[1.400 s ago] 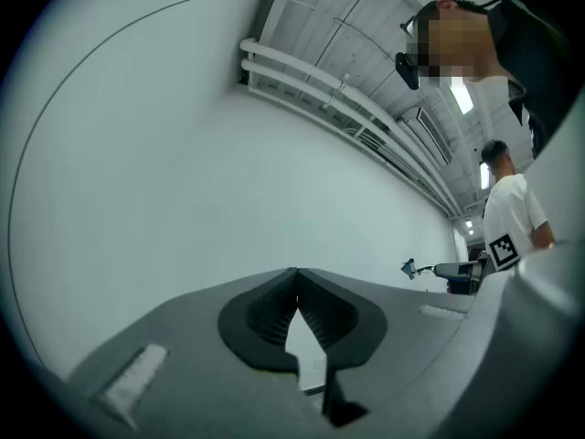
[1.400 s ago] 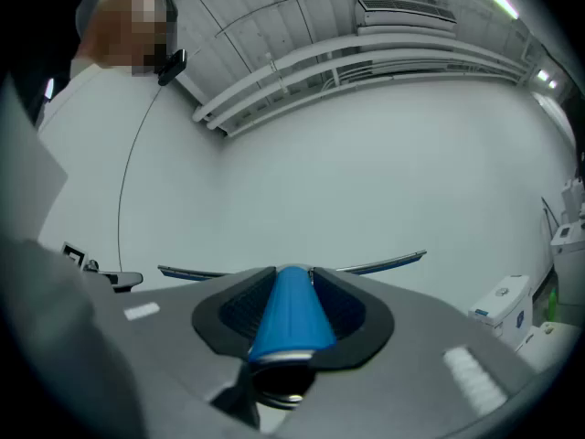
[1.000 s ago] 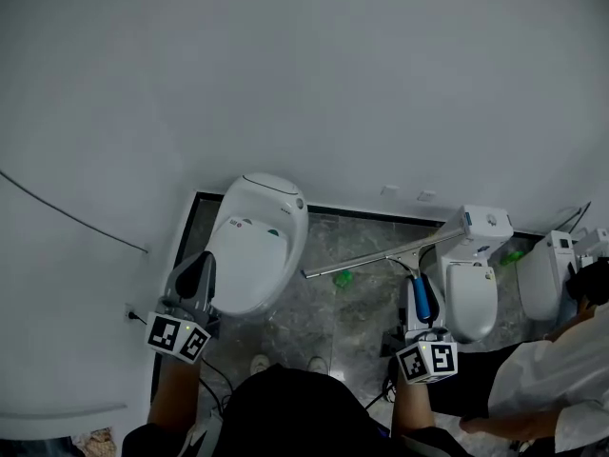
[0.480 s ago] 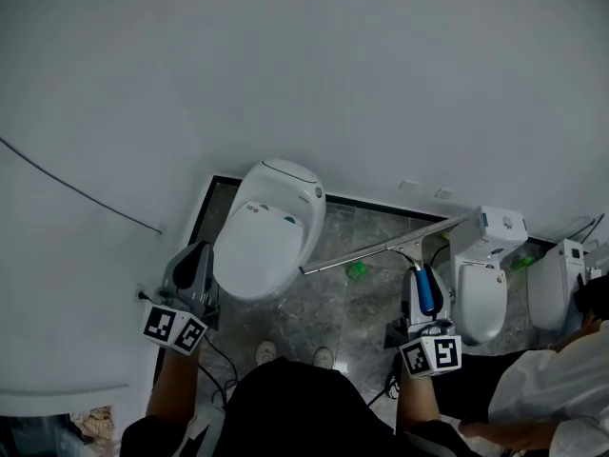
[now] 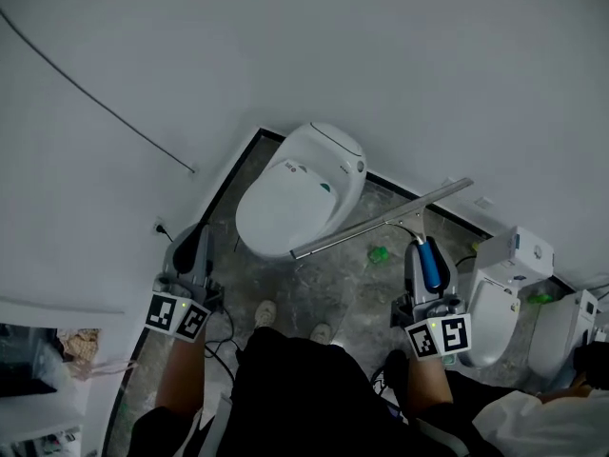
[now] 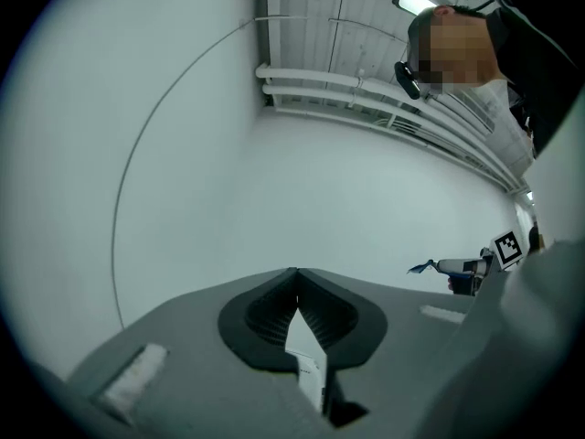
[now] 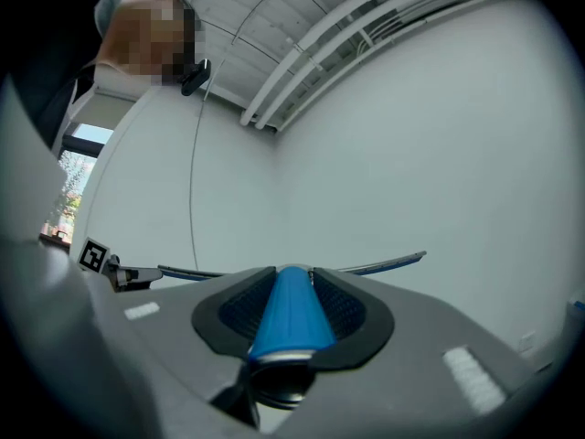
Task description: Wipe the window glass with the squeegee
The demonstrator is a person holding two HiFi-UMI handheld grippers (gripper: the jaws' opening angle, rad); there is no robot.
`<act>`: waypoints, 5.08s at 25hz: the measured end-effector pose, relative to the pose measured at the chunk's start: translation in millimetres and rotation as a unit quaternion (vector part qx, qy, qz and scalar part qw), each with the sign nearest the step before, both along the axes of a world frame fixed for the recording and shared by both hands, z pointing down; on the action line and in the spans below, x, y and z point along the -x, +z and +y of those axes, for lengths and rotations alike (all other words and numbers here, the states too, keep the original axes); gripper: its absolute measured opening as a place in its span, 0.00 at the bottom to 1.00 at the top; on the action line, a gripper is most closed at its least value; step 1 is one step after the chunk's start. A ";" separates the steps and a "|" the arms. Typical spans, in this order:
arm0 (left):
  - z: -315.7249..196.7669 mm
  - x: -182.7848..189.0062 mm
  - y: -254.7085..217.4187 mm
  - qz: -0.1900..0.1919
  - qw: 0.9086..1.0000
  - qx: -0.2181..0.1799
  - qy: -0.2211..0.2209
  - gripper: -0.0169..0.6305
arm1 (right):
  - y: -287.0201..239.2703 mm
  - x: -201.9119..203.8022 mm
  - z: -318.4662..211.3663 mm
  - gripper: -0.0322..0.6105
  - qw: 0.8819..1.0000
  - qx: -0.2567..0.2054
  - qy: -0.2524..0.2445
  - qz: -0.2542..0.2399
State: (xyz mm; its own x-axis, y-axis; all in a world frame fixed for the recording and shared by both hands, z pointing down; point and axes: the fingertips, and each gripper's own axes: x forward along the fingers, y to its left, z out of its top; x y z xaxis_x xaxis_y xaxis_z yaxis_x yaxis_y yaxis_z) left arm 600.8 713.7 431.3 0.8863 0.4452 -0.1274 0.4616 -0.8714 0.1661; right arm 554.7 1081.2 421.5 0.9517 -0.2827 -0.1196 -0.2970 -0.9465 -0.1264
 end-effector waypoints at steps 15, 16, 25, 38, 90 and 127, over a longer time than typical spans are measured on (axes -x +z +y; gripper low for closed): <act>-187.3 55.5 -17.2 0.019 0.980 -0.023 -0.195 0.03 | -31.8 -83.9 -180.9 0.26 0.982 -0.007 -0.185 0.028; -197.7 57.5 -19.0 0.021 0.979 -0.019 -0.201 0.03 | -34.7 -86.9 -194.8 0.26 0.980 -0.008 -0.195 0.031; -300.8 112.5 -13.0 0.023 0.956 -0.016 -0.291 0.03 | -30.9 -102.2 -331.0 0.26 0.957 -0.009 -0.290 0.033; -374.7 229.0 8.9 -0.013 0.884 -0.013 -0.468 0.03 | -7.6 -100.2 -490.5 0.26 0.883 -0.006 -0.470 0.014; -274.4 529.3 -16.8 -0.022 0.518 -0.051 -0.853 0.03 | -16.0 147.9 -739.1 0.26 0.488 -0.039 -0.869 0.072; -243.7 854.8 4.4 -0.023 0.378 -0.027 -0.925 0.03 | -18.0 540.2 -842.4 0.26 0.359 -0.030 -0.932 0.046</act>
